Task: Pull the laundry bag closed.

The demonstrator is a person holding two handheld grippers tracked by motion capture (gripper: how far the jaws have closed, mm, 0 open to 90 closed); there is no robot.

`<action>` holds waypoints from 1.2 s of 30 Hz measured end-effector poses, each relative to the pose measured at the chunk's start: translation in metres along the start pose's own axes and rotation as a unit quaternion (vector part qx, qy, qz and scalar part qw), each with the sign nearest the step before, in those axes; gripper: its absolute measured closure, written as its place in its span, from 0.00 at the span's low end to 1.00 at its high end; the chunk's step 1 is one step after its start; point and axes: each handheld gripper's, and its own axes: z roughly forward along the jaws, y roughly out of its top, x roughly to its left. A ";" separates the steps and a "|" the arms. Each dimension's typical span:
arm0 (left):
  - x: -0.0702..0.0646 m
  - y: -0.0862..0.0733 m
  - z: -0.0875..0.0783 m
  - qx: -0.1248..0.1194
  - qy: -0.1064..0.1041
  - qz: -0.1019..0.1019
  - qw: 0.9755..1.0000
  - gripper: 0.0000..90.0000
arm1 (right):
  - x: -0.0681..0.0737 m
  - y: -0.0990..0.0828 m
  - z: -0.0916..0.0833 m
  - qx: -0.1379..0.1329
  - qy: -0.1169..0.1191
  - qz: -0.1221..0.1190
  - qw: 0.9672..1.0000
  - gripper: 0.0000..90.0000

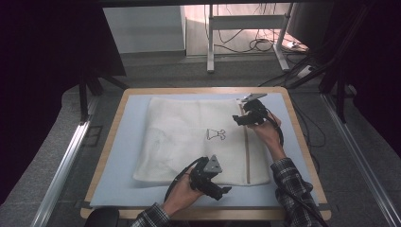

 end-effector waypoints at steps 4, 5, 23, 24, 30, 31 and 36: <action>0.002 -0.002 -0.004 0.004 0.002 0.007 1.000 0.07 | 0.003 -0.001 -0.003 0.000 0.007 0.000 1.000 0.21; 0.001 -0.002 -0.005 -0.004 0.003 0.001 1.000 0.07 | 0.004 -0.001 -0.005 0.001 0.009 0.000 1.000 0.21; 0.005 -0.015 -0.012 -0.005 0.027 -0.006 1.000 0.01 | 0.024 -0.011 -0.014 0.024 0.048 -0.010 0.998 0.09; 0.005 -0.015 -0.012 -0.005 0.027 -0.007 1.000 0.01 | 0.024 -0.011 -0.014 0.023 0.049 -0.011 0.998 0.09; 0.008 -0.016 -0.017 -0.013 0.014 -0.016 1.000 0.02 | 0.028 -0.016 -0.024 0.019 0.048 -0.011 0.999 0.08; 0.008 -0.016 -0.018 -0.020 0.011 -0.021 1.000 0.03 | 0.029 -0.017 -0.026 0.018 0.049 -0.013 0.999 0.08; 0.009 -0.015 -0.024 -0.039 0.019 -0.017 0.999 0.03 | 0.033 -0.022 -0.037 0.011 0.044 -0.026 0.999 0.07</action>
